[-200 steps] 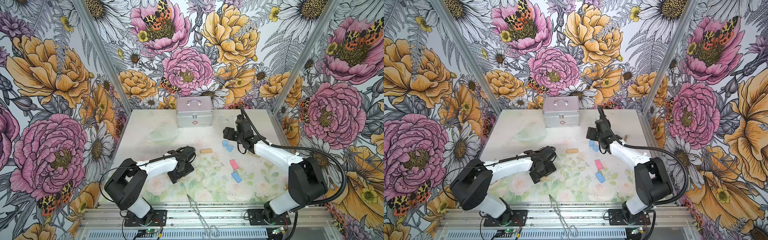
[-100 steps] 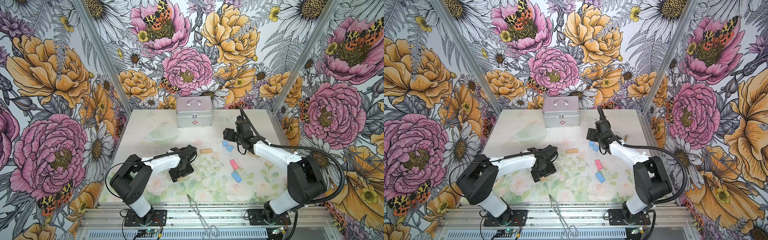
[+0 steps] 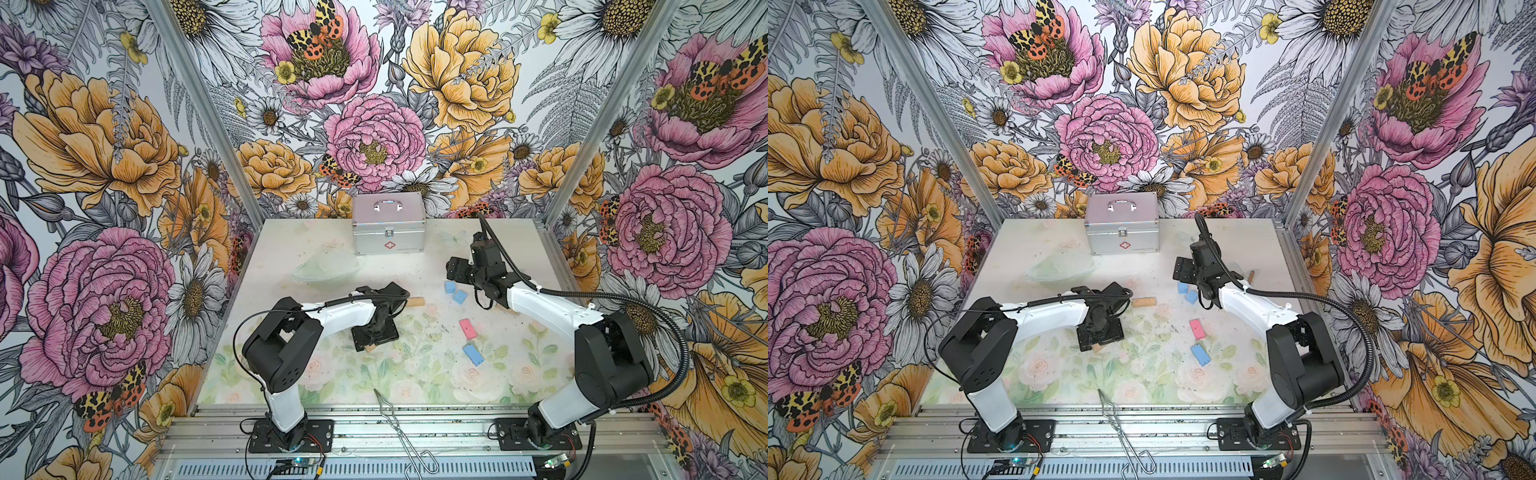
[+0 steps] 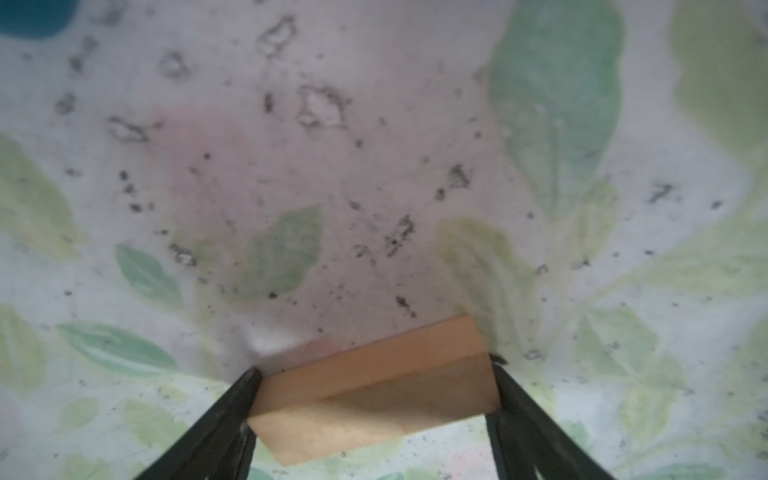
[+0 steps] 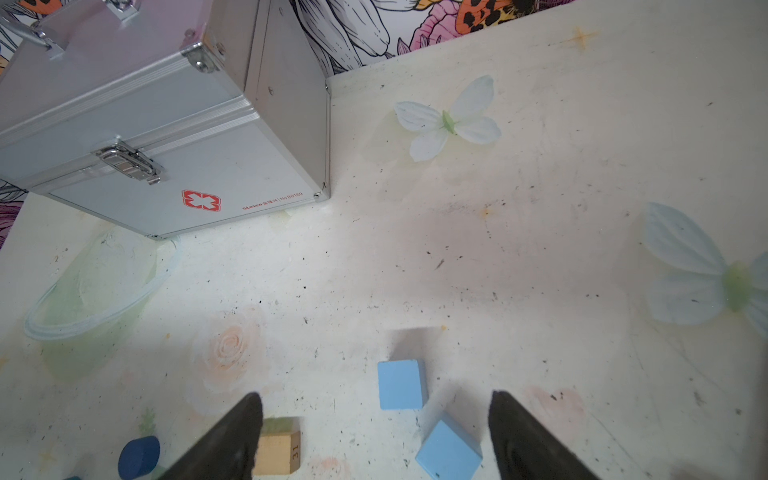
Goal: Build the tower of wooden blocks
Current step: 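Carry the wood bar with the left gripper toward the first wood bar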
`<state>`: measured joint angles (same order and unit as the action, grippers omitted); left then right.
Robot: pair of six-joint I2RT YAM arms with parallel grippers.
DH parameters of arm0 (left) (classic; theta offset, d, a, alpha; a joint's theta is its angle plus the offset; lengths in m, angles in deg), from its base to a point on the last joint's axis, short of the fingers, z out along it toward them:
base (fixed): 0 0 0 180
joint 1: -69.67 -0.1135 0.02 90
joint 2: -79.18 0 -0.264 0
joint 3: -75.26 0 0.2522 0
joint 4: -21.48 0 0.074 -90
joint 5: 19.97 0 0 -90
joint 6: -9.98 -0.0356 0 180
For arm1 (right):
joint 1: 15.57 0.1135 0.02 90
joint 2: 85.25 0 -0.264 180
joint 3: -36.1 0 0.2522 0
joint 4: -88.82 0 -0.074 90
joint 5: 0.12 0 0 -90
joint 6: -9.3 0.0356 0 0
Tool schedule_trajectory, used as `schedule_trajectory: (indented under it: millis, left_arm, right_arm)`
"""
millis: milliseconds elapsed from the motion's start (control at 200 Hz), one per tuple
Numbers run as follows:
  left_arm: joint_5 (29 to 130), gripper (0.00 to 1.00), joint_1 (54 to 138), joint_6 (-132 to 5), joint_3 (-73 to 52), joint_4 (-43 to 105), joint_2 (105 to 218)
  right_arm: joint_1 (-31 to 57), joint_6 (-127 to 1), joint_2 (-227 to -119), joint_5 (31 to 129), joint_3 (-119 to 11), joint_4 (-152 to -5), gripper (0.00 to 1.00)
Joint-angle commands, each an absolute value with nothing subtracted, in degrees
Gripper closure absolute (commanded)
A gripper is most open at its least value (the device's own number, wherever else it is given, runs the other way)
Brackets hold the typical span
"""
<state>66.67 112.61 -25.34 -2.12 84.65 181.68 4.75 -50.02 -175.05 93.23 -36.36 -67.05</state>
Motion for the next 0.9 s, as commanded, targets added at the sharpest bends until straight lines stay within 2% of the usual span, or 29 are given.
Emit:
schedule_trajectory:
  millis: [0, 495, 891]
  left_arm:
    - [65.89, 0.19, 113.74, -30.45, -5.06, 81.80, 185.64]
    - [66.91, 0.16, 116.17, -45.03, -21.93, 85.23, 197.38]
    - [66.20, 0.14, 116.28, -50.70, -31.64, 88.60, 204.30]
  right_arm:
    - [4.15, -49.27, -173.30, 93.93, -35.12, -67.67, 0.13]
    - [3.15, -49.72, -167.21, 96.61, -32.77, -64.68, 0.13]
    - [2.79, -49.53, -164.75, 97.87, -31.76, -62.95, 0.12]
